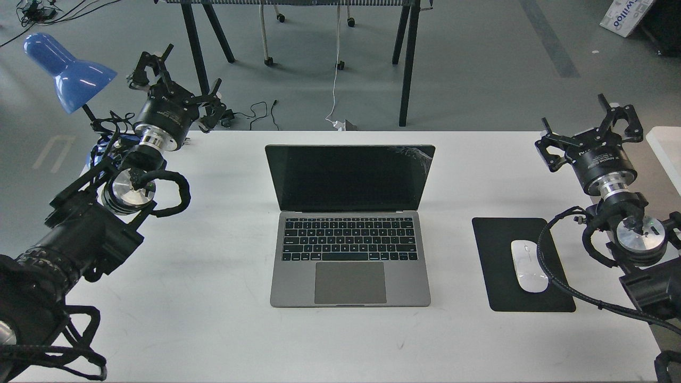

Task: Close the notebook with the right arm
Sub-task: 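Raise the right gripper and move it over the laptop's open screen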

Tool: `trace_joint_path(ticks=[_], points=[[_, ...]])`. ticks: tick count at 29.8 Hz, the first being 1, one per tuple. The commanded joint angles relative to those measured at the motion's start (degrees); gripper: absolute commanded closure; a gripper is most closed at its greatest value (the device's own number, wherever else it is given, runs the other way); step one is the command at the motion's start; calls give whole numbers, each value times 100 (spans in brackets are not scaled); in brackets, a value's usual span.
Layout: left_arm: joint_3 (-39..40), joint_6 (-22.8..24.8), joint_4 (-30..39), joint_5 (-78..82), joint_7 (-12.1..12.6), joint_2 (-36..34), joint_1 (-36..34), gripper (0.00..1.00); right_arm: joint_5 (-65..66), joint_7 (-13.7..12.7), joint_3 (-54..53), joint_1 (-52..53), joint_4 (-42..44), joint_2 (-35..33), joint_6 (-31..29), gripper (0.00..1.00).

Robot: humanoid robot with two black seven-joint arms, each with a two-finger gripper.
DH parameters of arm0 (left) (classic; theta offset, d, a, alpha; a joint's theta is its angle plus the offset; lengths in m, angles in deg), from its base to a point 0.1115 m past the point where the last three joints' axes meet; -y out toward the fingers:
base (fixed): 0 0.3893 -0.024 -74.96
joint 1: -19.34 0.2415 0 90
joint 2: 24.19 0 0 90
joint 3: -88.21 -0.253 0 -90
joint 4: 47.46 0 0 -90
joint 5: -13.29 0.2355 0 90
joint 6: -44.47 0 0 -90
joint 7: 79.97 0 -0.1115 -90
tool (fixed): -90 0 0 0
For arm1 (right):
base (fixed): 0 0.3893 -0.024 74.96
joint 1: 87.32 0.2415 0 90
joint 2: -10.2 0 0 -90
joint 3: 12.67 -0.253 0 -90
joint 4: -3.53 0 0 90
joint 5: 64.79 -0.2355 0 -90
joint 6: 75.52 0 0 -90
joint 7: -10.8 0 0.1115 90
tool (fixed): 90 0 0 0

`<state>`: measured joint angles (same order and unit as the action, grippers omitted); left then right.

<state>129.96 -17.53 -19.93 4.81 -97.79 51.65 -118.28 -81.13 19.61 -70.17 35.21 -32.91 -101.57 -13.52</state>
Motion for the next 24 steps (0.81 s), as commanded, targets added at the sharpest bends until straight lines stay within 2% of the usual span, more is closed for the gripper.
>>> trace_joint_path(ticks=[1, 7, 14, 19, 24], points=[[-1, 0, -2, -5, -20, 1, -2, 0, -1, 7, 1, 25, -21, 32, 0, 0], [8, 0, -10, -14, -20, 1, -2, 0, 34, -2, 54, 183, -30, 23, 0, 0], [26, 0, -10, -49, -29, 1, 7, 0, 412, -54, 1116, 1588, 207, 120, 0, 0], [8, 0, -10, -49, -20, -8, 7, 0, 439, -98, 2108, 2528, 540, 549, 0, 0], [8, 0, -2, -49, -20, -8, 7, 0, 465, -204, 2927, 2952, 708, 1068, 0, 0]])
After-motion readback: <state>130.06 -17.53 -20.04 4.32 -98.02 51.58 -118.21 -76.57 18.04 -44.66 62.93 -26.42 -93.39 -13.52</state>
